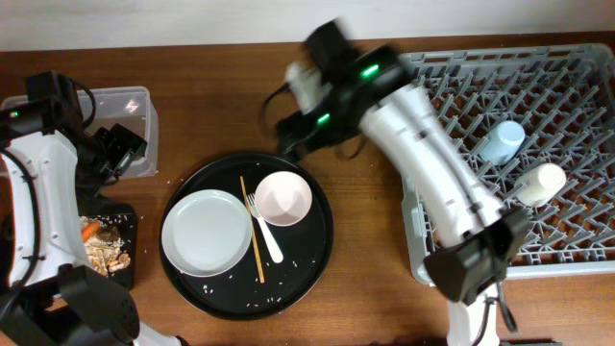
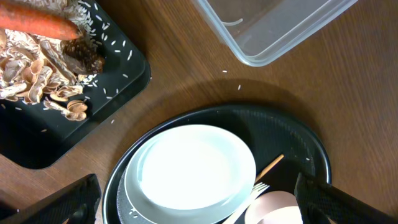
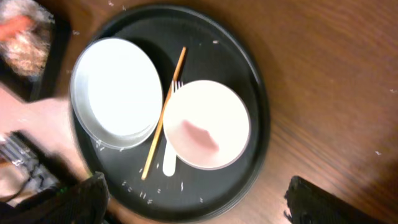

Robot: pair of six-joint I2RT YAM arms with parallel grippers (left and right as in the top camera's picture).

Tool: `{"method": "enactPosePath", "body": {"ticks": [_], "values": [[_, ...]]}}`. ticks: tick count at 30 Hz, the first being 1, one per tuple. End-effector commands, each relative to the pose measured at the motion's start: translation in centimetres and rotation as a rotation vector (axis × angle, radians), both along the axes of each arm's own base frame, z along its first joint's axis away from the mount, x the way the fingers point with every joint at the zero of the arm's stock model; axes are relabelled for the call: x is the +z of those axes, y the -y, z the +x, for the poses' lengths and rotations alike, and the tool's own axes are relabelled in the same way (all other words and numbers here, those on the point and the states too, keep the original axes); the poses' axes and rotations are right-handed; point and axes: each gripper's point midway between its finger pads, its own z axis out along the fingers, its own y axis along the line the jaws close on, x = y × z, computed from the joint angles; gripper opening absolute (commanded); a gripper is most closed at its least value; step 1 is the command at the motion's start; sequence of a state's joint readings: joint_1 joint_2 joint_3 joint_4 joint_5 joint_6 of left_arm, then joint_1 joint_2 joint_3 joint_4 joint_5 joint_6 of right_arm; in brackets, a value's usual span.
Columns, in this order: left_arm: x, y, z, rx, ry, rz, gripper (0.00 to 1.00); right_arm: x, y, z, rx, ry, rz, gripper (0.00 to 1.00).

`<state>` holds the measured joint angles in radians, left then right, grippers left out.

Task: Sort waste into correct bins and load items into the dishwasher rack
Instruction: 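Grasp the pink bowl on the round tray with the right gripper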

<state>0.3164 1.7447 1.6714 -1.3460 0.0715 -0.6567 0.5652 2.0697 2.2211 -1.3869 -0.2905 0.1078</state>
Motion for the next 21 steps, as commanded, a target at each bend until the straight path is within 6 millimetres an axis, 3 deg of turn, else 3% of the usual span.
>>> {"method": "enactPosePath", "body": {"ticks": [1,4,9,17,21], "values": [[0.2,-0.1,-0.1,0.015,0.006,0.0,0.99,-3.8,-1.9,-1.0,-0.124,0.039,-0.152,0.93],[0.2,-0.1,-0.1,0.015,0.006,0.0,0.99,-6.3,-4.2,-2.3,-0.136,0.025,-0.142,0.88],[0.2,-0.1,-0.1,0.015,0.006,0.0,0.99,-9.3,-4.8,-2.7,-0.222,-0.039,-0.118,0.72],[0.2,-0.1,-0.1,0.016,0.005,0.0,0.99,-14.5,-6.7,-5.4,-0.151,-0.074,-0.093,0.7],[0.2,-0.1,-0.1,0.015,0.006,0.0,0.99,-16.0,-6.8,-6.2,-0.14,-0.079,-0.101,0.7]]}}
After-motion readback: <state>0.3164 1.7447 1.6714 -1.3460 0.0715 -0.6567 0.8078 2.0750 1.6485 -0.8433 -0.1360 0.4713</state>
